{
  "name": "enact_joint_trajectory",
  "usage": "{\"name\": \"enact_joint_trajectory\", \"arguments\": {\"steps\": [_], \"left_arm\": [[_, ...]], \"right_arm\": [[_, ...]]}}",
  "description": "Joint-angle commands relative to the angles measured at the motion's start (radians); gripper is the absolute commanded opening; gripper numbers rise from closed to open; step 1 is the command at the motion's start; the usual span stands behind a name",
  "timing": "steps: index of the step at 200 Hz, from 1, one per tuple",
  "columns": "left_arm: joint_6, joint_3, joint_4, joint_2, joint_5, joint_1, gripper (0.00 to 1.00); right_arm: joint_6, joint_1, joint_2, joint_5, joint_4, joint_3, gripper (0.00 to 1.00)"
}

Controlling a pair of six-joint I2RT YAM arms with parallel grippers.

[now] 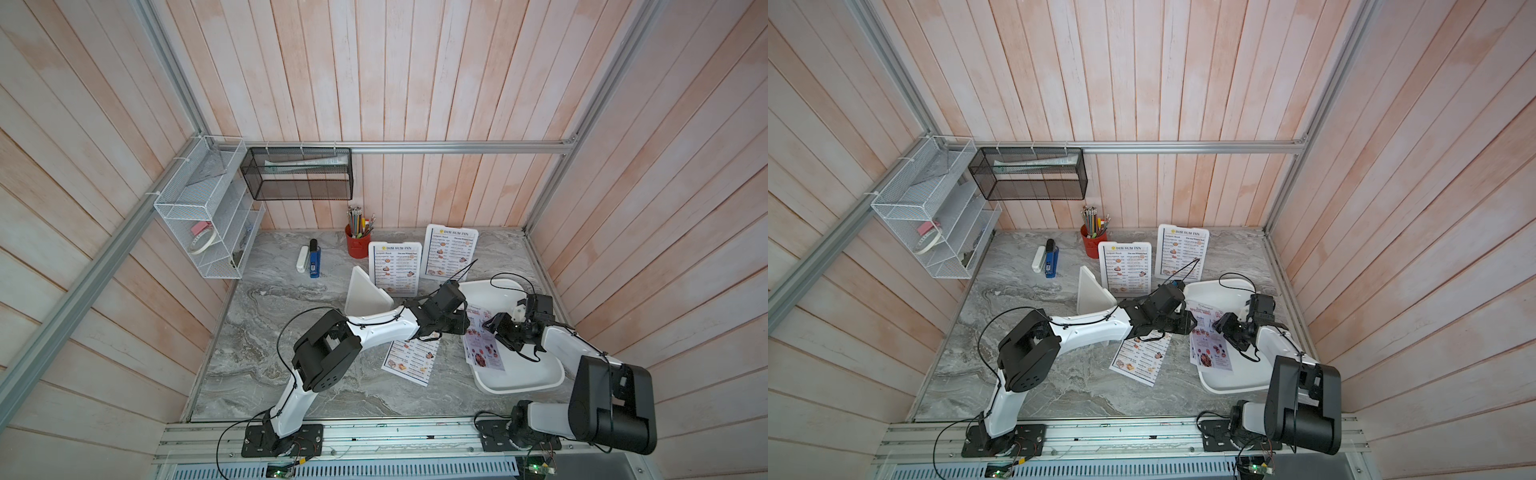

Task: Replace the menus in the menu holders
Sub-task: Pick up the menu from the storage box.

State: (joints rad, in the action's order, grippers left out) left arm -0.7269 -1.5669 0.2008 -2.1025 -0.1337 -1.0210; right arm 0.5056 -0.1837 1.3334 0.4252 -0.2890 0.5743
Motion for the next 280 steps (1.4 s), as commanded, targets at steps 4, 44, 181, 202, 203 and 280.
{"name": "enact_joint_trajectory", "arguments": {"steps": [4,44,181,202,203,280], "left_arm": [[0.004,-0.027,-0.031,-0.010,-0.007,0.000,0.37],[0.002,-0.023,-0.017,0.013,-0.012,-0.004,0.34],[-0.058,0.072,0.091,0.111,0.081,-0.090,0.32],[-0.072,0.092,0.078,0.114,0.052,-0.095,0.32],[-0.073,0.093,0.076,0.114,0.051,-0.096,0.32],[-0.124,0.141,0.018,0.128,0.005,-0.113,0.27]], "right_arm": [[0.007,0.006,-0.003,0.020,-0.035,-0.015,0.58],[0.001,0.007,0.001,0.007,-0.033,-0.015,0.58],[-0.008,0.006,0.015,0.001,-0.021,-0.023,0.57],[-0.009,0.006,0.013,0.001,-0.027,-0.021,0.57],[-0.009,0.006,0.013,0.001,-0.026,-0.021,0.57],[-0.009,0.006,0.019,0.001,-0.016,-0.024,0.57]]}}
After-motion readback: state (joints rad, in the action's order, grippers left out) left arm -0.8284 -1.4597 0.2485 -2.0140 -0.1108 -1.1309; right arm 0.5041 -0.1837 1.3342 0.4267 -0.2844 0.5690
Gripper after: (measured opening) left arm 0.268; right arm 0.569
